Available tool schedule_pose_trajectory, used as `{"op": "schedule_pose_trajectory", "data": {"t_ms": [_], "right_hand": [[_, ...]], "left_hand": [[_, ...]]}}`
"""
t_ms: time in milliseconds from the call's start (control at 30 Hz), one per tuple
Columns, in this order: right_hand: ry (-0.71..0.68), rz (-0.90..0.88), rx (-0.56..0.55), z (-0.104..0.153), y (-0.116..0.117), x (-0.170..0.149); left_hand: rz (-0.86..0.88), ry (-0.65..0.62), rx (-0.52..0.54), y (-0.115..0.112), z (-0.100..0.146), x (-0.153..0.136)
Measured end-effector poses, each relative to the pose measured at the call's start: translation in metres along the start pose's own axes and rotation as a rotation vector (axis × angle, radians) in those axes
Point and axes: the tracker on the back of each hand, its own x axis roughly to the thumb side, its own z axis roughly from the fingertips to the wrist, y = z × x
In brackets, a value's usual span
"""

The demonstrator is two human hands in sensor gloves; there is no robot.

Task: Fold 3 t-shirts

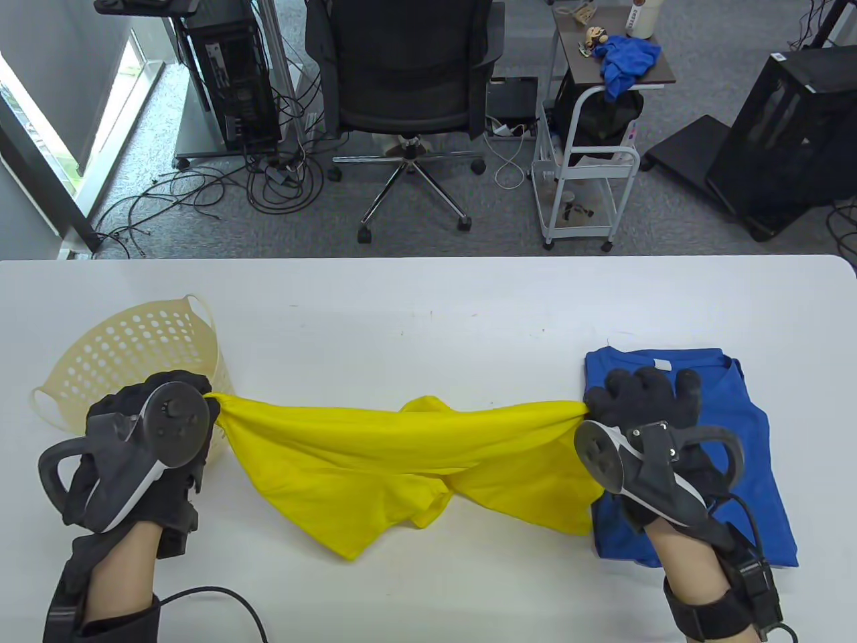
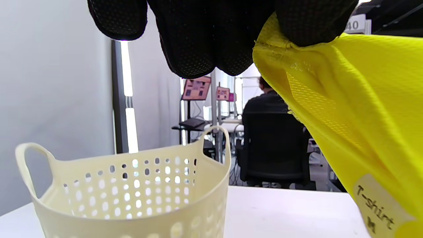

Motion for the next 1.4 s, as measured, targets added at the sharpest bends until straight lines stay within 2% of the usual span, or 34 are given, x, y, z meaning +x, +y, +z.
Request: {"op": "schedule_pose_trajectory", "data": {"t_ms": [67, 167, 267, 300, 400, 467, 500, 567, 633, 833, 967, 1067, 1233, 1400], "right_hand": [[-0.004, 0.018, 0.119, -0.015, 0.039, 0.008], [-0.010, 0.035, 0.237, -0.029, 0.088, 0.022], [0.005, 0.097, 0.282, -0.038, 0.121, 0.033], [0.017, 0.117, 0.260, -0.040, 0.125, 0.035], [0.063, 0.211, 0.020, -0.039, 0.118, 0.037], [0.033, 0.174, -0.025, -0.034, 0.109, 0.037], [-0.002, 0.128, -0.003, -0.032, 0.105, 0.038], [-0.102, -0.015, 0.156, -0.027, 0.105, 0.041], [-0.104, -0.078, 0.215, -0.025, 0.110, 0.045], [-0.081, 0.017, 0.310, -0.034, 0.138, 0.052], [-0.015, -0.022, 0.265, -0.051, 0.150, 0.058], [0.005, -0.034, 0.332, -0.061, 0.159, 0.063], [-0.010, 0.085, 0.379, -0.070, 0.180, 0.075], [0.003, 0.081, 0.271, -0.067, 0.171, 0.072]], "left_hand": [[-0.043, -0.027, -0.035, -0.015, -0.005, 0.010], [-0.098, -0.063, -0.075, -0.032, -0.010, 0.025], [-0.142, -0.089, -0.093, -0.042, -0.015, 0.039], [-0.147, -0.094, -0.095, -0.044, -0.016, 0.042], [-0.157, -0.101, -0.090, -0.046, -0.022, 0.049], [-0.159, -0.096, -0.087, -0.047, -0.025, 0.049], [-0.158, -0.096, -0.088, -0.048, -0.026, 0.049], [-0.159, -0.092, -0.096, -0.052, -0.028, 0.047], [-0.165, -0.086, -0.101, -0.055, -0.029, 0.046], [-0.181, -0.089, -0.107, -0.058, -0.023, 0.044], [-0.187, -0.098, -0.096, -0.059, -0.018, 0.044], [-0.192, -0.108, -0.096, -0.061, -0.017, 0.044], [-0.176, -0.116, -0.104, -0.069, -0.021, 0.040], [-0.187, -0.099, -0.122, -0.076, -0.021, 0.035]]}}
